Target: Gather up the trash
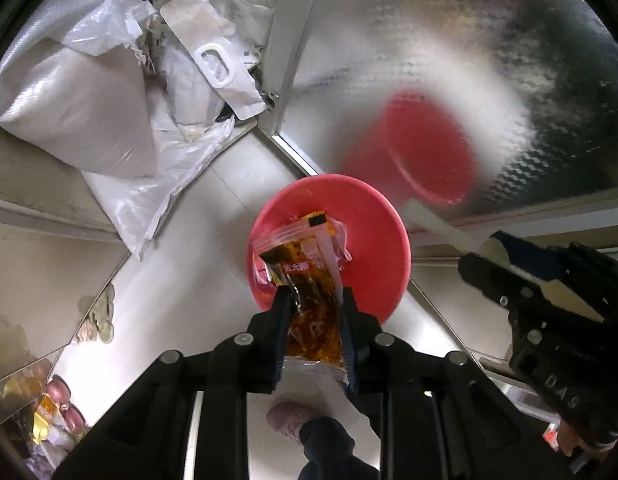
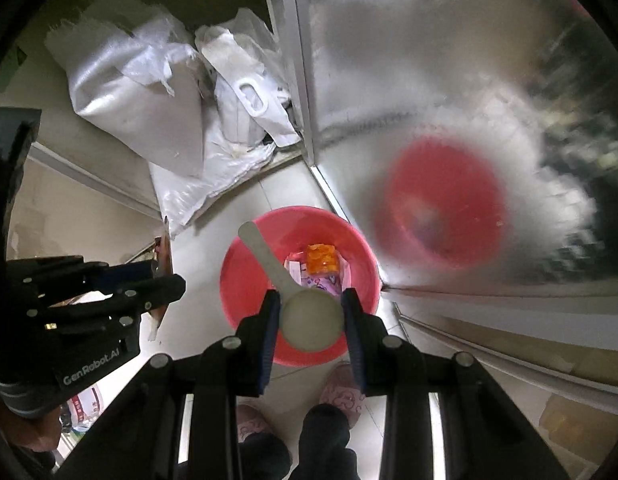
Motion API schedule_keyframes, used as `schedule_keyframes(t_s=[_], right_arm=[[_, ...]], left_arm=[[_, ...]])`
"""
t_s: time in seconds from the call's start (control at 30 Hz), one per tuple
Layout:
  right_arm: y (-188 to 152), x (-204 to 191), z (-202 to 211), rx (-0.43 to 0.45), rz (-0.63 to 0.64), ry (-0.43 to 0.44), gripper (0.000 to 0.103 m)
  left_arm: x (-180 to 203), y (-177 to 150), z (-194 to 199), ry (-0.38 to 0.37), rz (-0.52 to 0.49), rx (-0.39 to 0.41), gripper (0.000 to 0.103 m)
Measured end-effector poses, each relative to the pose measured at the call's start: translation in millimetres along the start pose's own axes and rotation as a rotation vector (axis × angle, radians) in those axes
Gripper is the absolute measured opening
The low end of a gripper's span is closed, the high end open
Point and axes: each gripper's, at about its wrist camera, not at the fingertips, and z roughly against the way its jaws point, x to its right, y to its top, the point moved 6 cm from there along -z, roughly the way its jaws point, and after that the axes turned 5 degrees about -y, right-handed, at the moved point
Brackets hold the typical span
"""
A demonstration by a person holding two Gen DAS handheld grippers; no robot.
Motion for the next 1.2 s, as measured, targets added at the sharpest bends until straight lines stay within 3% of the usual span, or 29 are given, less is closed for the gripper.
schedule_keyframes(t_s=[0.07,0.13,0.2,0.27,0.33,0.47,0.67,1.07,1.2], right_arm=[[-1.3,-2.4,-10.4,-0.007,0.001,0.004,0.029],[-3.0,-0.7,-13.1,-0.006,-0.001,-0.006,0.029],[-3.0,0.3,-9.9,0.010,-0.003,-0.018,0.029],[-5.6,-2.1,-8.4,0.013,0.000,-0.005,0.029],[-6.6,-2.9,-2.7,0.022,0.005,0.001,0.033],[-8.9,2.9,16.5,0.050,-0.003,-0.050,0.056],[-13.9,3.2,76.9,0.064,-0.001,-0.061,0.062],[-6.9,3.4,287.0,0.252,0.020,-0.086,0.080],[-9.0,9.4,359.8,0.331,0.020,-0.098,0.081]], left_arm=[[-1.5,-0.8,-6.0,0.000,-0.003,0.000,0.026],[-3.5,-1.6,-6.5,0.000,-0.002,0.009,0.039],[-5.2,-1.3,-4.9,-0.019,0.011,0.029,0.069],[-4.3,-1.4,3.2,-0.034,0.022,0.055,0.077],[-4.8,-2.8,10.8,-0.017,0.028,0.060,0.078],[-2.3,-7.3,39.4,0.031,0.039,0.078,0.083],[18.1,-17.5,115.3,0.034,0.051,0.114,0.084],[88.6,-24.8,334.3,0.083,-0.003,0.315,0.090],[113.3,-28.4,399.8,0.097,-0.038,0.382,0.090]])
